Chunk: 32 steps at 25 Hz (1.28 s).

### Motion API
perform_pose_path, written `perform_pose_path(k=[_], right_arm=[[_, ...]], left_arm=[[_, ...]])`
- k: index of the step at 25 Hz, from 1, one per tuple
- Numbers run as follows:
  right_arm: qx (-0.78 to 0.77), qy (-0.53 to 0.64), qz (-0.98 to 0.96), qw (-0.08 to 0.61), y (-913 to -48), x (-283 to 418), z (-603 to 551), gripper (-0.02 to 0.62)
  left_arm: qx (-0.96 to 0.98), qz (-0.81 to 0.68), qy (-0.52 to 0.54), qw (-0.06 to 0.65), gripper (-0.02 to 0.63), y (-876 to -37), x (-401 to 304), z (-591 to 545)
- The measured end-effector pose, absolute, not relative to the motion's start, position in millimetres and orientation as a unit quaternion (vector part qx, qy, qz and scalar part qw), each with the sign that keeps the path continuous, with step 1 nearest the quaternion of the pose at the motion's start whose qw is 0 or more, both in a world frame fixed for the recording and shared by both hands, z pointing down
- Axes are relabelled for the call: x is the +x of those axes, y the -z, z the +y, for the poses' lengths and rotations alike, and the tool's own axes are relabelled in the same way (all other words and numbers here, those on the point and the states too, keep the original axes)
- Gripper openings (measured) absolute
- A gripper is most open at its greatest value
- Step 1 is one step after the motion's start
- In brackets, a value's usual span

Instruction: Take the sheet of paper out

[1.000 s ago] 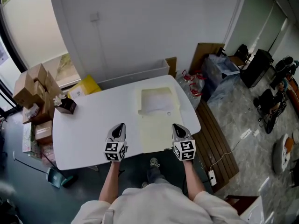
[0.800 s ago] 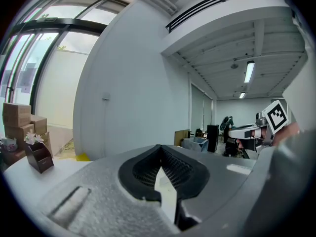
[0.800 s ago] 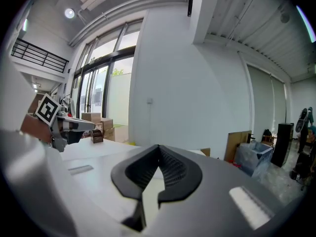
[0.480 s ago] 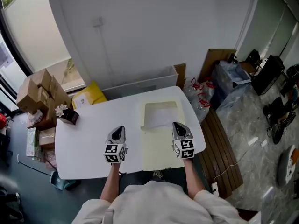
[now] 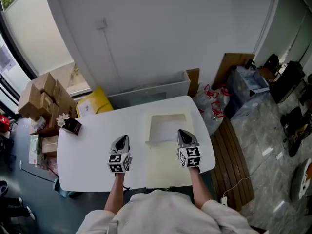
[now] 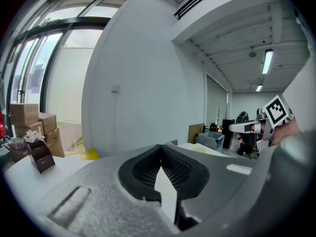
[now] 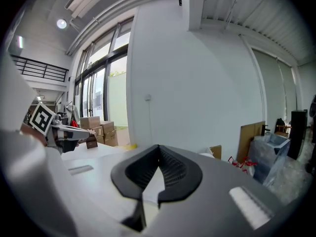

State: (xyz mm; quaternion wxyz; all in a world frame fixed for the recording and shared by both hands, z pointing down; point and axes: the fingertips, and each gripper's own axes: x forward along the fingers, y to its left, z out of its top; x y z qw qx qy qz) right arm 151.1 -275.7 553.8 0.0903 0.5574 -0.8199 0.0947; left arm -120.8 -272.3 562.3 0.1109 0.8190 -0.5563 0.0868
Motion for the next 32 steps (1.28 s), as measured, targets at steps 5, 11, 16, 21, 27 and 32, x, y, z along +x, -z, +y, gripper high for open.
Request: perform_pose_path(k=[5,11,16,21,27,32], right_arm=[[0.556,-0.111,-0.819,0.091,-566,155,-290,0.002],[0.559,-0.132,-0.812,0.105,-586,156,-295,0.002],[0.565,-0.144,-0.803,0.121,-603,153,-294,0.002],[0.579,-0.162,-0.787,0.136,-619,145,-286,0.002],[0.595,-0.191,-0.767,0.145,-644,141,-281,0.002],[0.601,-0.218,-0.753,0.153,-668,136,-273,0.002]], left_arm=[[0.818,-0.554,-0.098,0.116,0.006,-571,-111,-287],[0.823,-0.542,-0.110,0.127,0.006,-585,-105,-300],[0.832,-0.527,-0.110,0.136,0.006,-598,-103,-310],[0.842,-0.503,-0.117,0.157,0.006,-619,-104,-310],[0.849,-0.482,-0.126,0.175,0.006,-642,-108,-313],[0.851,-0.471,-0.133,0.190,0.006,-660,-111,-311]])
